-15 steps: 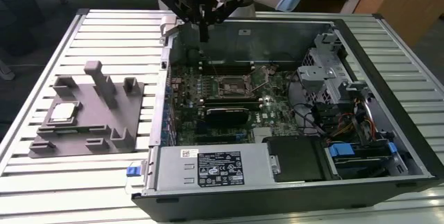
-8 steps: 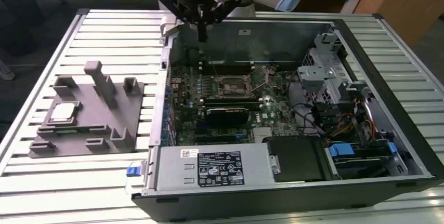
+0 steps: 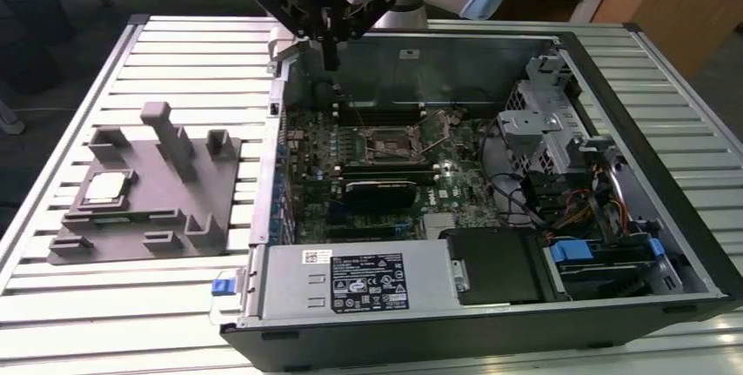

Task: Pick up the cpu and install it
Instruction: 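Reach for the cpu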

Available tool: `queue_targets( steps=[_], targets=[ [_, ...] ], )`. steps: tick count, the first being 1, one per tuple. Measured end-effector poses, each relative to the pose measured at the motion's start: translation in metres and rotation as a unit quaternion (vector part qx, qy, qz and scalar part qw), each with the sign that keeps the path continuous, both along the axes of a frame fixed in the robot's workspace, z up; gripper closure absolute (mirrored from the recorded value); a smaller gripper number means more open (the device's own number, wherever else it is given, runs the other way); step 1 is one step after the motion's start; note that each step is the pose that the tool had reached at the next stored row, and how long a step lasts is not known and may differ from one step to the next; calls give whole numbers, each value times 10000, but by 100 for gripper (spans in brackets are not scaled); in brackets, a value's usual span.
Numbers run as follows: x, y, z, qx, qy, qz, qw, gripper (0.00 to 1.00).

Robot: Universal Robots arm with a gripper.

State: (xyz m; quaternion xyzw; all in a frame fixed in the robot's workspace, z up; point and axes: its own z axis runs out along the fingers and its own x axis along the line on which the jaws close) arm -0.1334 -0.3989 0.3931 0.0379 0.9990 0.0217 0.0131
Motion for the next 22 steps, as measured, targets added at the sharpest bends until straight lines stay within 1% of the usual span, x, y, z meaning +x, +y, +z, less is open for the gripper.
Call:
queue_targets(
  steps=[22],
  targets=[
    [-132, 0, -6, 0, 0, 0, 10000, 89]
  ],
)
